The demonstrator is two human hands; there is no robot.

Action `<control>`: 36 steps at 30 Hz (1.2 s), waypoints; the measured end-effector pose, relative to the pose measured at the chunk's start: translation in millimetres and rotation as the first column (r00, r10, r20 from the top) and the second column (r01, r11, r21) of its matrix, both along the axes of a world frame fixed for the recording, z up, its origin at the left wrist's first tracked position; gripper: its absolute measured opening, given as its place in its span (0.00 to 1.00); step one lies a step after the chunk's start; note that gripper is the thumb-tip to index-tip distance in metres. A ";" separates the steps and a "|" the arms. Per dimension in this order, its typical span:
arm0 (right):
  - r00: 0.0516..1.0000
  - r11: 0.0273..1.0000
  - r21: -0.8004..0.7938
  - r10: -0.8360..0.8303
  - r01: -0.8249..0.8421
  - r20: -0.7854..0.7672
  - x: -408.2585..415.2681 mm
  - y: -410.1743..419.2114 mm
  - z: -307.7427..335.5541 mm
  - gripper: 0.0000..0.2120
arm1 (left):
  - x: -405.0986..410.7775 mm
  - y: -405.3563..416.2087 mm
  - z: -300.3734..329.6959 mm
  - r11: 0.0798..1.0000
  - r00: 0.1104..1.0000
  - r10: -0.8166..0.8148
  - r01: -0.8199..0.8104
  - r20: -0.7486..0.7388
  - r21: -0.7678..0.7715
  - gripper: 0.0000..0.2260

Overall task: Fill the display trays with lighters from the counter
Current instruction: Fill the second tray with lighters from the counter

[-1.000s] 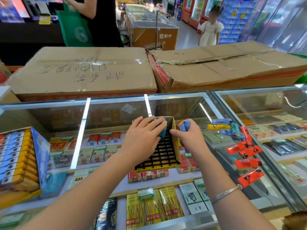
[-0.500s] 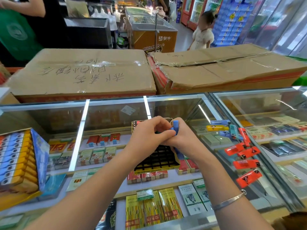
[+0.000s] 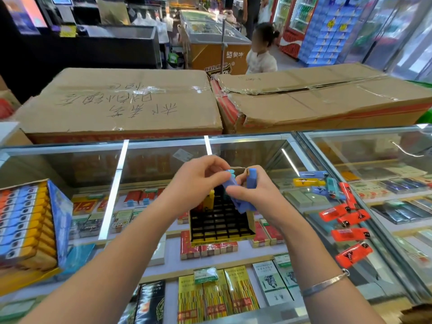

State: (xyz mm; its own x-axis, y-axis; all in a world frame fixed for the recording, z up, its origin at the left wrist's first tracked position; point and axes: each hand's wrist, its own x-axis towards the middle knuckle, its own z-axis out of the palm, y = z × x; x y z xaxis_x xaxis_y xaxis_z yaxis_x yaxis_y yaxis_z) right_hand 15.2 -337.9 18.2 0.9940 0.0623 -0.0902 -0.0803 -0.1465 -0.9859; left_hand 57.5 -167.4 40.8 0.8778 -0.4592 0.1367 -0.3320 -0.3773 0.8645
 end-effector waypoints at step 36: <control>0.947 0.922 -0.219 -0.322 0.318 0.020 23.9 -1.3 -23.1 0.09 | 4.7 -5.3 -36.2 0.847 0.874 0.115 -0.334 0.472 0.413 0.10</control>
State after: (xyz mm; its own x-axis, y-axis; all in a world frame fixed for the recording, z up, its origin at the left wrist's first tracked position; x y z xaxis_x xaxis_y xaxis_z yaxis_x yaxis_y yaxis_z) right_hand 39.0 -339.2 -4.9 0.9561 -0.2814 -0.0819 -0.1740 -0.3203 -0.9312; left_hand 62.2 -172.7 4.6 0.8725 -0.3593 0.3311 -0.4690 -0.8061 0.3609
